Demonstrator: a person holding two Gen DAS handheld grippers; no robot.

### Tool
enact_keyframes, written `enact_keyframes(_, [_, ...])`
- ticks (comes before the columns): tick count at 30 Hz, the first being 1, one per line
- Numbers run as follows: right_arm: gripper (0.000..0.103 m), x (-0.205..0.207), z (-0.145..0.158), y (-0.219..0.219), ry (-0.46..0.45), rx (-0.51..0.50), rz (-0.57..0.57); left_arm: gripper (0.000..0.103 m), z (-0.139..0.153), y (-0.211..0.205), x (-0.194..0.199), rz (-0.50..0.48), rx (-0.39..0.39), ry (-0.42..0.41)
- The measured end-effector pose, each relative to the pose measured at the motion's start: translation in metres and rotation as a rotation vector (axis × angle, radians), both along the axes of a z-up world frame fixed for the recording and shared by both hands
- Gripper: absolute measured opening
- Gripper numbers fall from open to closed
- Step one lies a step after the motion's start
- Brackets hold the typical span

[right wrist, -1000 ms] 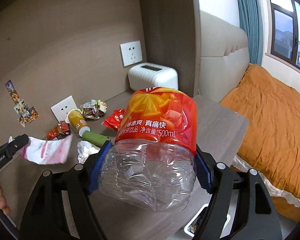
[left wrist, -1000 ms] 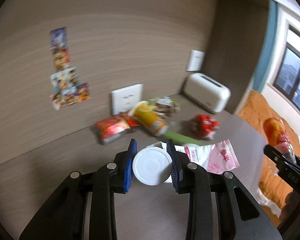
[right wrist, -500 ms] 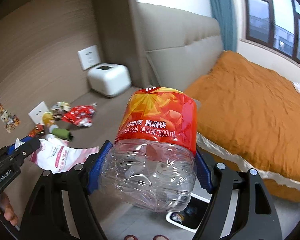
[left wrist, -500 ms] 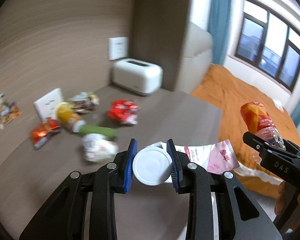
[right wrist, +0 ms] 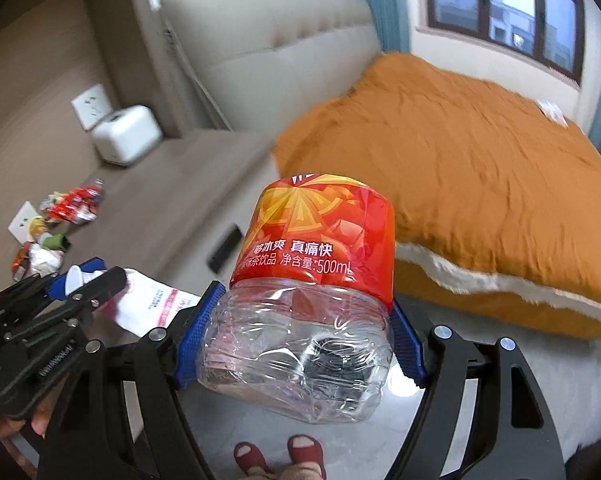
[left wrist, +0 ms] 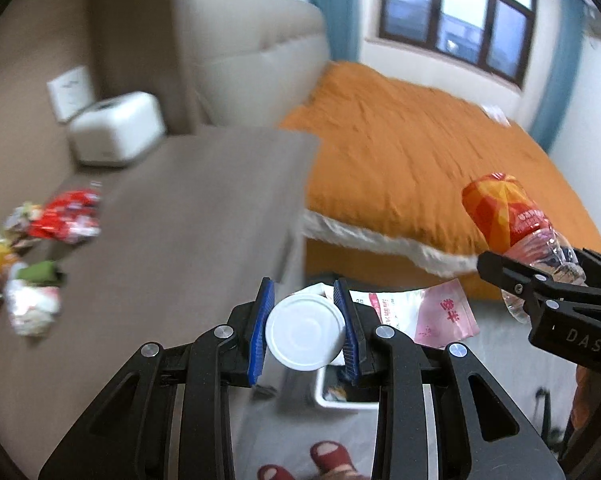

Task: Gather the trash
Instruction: 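Carry the wrapper and bottle to the white bin and release both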

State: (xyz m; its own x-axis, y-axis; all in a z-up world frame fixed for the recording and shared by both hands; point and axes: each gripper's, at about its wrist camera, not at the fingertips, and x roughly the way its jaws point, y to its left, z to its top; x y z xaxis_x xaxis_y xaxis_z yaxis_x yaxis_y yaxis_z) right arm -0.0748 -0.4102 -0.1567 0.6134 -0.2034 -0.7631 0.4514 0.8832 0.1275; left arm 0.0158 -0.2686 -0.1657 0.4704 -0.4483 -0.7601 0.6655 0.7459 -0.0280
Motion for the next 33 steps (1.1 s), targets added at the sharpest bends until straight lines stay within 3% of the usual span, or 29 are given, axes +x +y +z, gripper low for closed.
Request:
enact_keyframes(6, [0.076,-0.015,-0.047,-0.024,0.081,0.068,-0.066,0.03,-0.053,-0.046,-0.014,-0.118,0.089,0.043])
enact_keyframes(13, [0.076,-0.012,-0.114,-0.039,0.156,0.123,-0.094,0.03,-0.131,-0.082,-0.013,-0.19,0.161,0.136])
enact_keyframes(29, [0.076,0.023,-0.332,-0.077,0.311,0.252,-0.063,0.03,-0.356,-0.121,0.008,-0.184,0.244,0.33])
enact_keyframes(31, [0.077,0.029,-0.364,-0.079,0.352,0.274,-0.038,0.04,-0.384,-0.123,0.01,-0.178,0.24,0.361])
enact_keyframes(32, [0.081,0.032,-0.379,-0.078,0.386,0.267,-0.025,0.078,-0.399,-0.124,0.011,-0.176,0.249,0.378])
enact_keyframes(33, [0.099,0.034,-0.387,-0.079,0.401,0.26,-0.022,0.097,-0.412,-0.124,0.011,-0.169,0.271,0.381])
